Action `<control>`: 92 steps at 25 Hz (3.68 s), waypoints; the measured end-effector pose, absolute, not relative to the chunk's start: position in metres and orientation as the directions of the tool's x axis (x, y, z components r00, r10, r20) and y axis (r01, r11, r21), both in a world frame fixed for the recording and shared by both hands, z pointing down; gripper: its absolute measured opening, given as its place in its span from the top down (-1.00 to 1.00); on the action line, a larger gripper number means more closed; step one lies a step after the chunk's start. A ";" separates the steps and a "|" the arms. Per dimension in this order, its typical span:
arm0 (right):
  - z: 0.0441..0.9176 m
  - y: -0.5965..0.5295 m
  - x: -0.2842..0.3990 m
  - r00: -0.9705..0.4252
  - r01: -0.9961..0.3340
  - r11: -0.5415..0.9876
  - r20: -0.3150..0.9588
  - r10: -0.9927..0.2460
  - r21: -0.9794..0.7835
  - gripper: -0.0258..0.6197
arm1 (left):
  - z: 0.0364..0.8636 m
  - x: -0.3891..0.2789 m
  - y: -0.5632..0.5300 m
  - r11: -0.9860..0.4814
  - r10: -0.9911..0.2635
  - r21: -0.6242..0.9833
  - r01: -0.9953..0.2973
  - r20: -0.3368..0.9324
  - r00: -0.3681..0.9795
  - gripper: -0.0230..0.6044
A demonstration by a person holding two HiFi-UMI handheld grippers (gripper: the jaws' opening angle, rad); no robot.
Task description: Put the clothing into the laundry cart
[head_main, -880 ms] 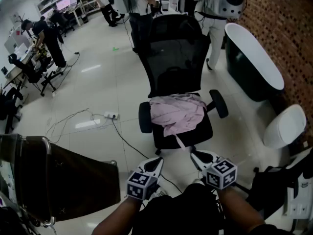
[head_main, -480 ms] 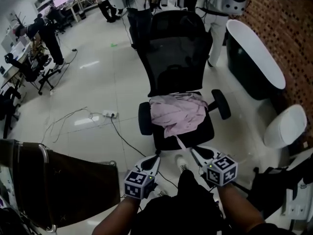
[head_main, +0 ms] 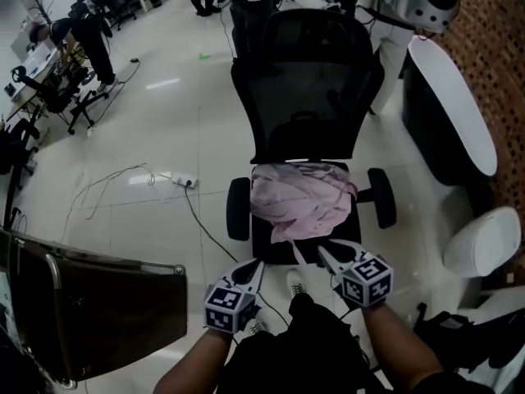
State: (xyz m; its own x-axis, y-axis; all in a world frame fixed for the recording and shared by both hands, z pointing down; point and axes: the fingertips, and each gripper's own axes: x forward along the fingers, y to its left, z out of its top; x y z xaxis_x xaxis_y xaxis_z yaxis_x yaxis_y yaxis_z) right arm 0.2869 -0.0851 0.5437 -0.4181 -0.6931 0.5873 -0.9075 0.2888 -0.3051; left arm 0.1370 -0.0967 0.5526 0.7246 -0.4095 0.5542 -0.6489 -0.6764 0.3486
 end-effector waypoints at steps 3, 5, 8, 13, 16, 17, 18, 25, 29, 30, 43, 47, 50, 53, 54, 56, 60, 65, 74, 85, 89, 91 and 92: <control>0.564 -0.110 0.298 -0.435 -0.900 0.302 0.608 -0.664 -0.314 0.62 | 0.568 0.148 -0.117 -0.644 -0.425 0.356 -0.677 0.569 0.704 0.93; 0.579 -0.123 0.304 -0.445 -0.895 0.306 0.621 -0.645 -0.323 0.62 | 0.577 0.155 -0.127 -0.626 -0.431 0.363 -0.690 0.576 0.695 0.93; 0.601 -0.143 0.311 -0.459 -0.888 0.320 0.638 -0.617 -0.330 0.62 | 0.592 0.164 -0.142 -0.604 -0.438 0.360 -0.711 0.595 0.674 0.93; 0.638 -0.177 0.324 -0.469 -0.883 0.341 0.665 -0.582 -0.324 0.62 | 0.625 0.180 -0.167 -0.594 -0.449 0.326 -0.735 0.624 0.639 0.93; 0.664 -0.193 0.328 -0.482 -0.874 0.361 0.678 -0.555 -0.325 0.62 | 0.645 0.188 -0.179 -0.574 -0.450 0.328 -0.750 0.638 0.624 0.93; 0.671 -0.199 0.328 -0.489 -0.869 0.372 0.681 -0.546 -0.325 0.62 | 0.650 0.191 -0.183 -0.570 -0.448 0.330 -0.753 0.643 0.621 0.93; 0.679 -0.204 0.327 -0.495 -0.864 0.384 0.682 -0.538 -0.324 0.62 | 0.654 0.194 -0.187 -0.565 -0.445 0.333 -0.755 0.647 0.619 0.93; 0.738 -0.233 0.329 -0.501 -0.842 0.465 0.717 -0.485 -0.273 0.45 | 0.694 0.214 -0.208 -0.524 -0.451 0.354 -0.775 0.656 0.605 0.93; 0.784 -0.247 0.333 -0.443 -0.838 0.520 0.766 -0.466 -0.167 0.45 | 0.718 0.212 -0.216 -0.489 -0.464 0.358 -0.796 0.666 0.584 0.93; 0.795 -0.251 0.333 -0.429 -0.834 0.534 0.775 -0.465 -0.142 0.45 | 0.725 0.211 -0.218 -0.480 -0.467 0.357 -0.801 0.669 0.578 0.93; 0.874 -0.283 0.327 -0.406 -0.816 0.566 0.812 -0.419 -0.116 0.38 | 0.793 0.205 -0.226 -0.433 -0.445 0.362 -0.825 0.711 0.545 0.93; 0.887 -0.284 0.326 -0.404 -0.815 0.566 0.821 -0.402 -0.124 0.34 | 0.808 0.205 -0.228 -0.417 -0.435 0.369 -0.831 0.721 0.539 0.93; 0.900 -0.285 0.323 -0.395 -0.802 0.587 0.834 -0.385 -0.109 0.30 | 0.816 0.206 -0.228 -0.417 -0.426 0.369 -0.831 0.728 0.537 0.93; 0.921 -0.284 0.319 -0.366 -0.773 0.630 0.859 -0.356 -0.069 0.25 | 0.823 0.209 -0.228 -0.422 -0.417 0.374 -0.826 0.729 0.543 0.93; 0.930 -0.282 0.318 -0.351 -0.758 0.650 0.872 -0.341 -0.051 0.20 | 0.824 0.210 -0.228 -0.424 -0.415 0.376 -0.824 0.728 0.545 0.93; 0.947 -0.277 0.316 -0.323 -0.723 0.691 0.892 -0.316 -0.017 0.13 | 0.825 0.211 -0.228 -0.423 -0.413 0.381 -0.822 0.726 0.549 0.93; 0.959 -0.279 0.314 -0.271 -0.702 0.711 0.909 -0.316 0.038 0.24 | 0.825 0.208 -0.227 -0.417 -0.414 0.385 -0.823 0.726 0.549 0.93; 0.946 -0.279 0.316 -0.300 -0.766 0.642 0.902 -0.310 -0.035 0.75 | 0.819 0.201 -0.228 -0.409 -0.425 0.382 -0.829 0.724 0.544 0.93; 0.854 -0.285 0.336 -0.507 -0.860 0.330 0.730 -0.458 -0.390 0.77 | 0.784 0.193 -0.228 -0.409 -0.462 0.376 -0.831 0.701 0.544 0.93; 0.696 -0.278 0.329 -0.640 -0.721 0.279 0.457 -0.617 -0.634 0.78 | 0.688 0.175 -0.218 -0.426 -0.576 0.344 -0.837 0.611 0.544 0.93; 0.641 -0.269 0.330 -0.666 -0.672 0.293 0.381 -0.642 -0.680 0.78 | 0.664 0.163 -0.210 -0.404 -0.608 0.332 -0.853 0.599 0.521 0.93; 0.611 -0.266 0.333 -0.673 -0.649 0.301 0.343 -0.655 -0.698 0.78 | 0.648 0.159 -0.209 -0.397 -0.622 0.325 -0.858 0.593 0.512 0.93; 0.597 -0.264 0.334 -0.676 -0.643 0.312 0.327 -0.660 -0.700 0.78 | 0.640 0.156 -0.208 -0.401 -0.631 0.317 -0.859 0.585 0.510 0.93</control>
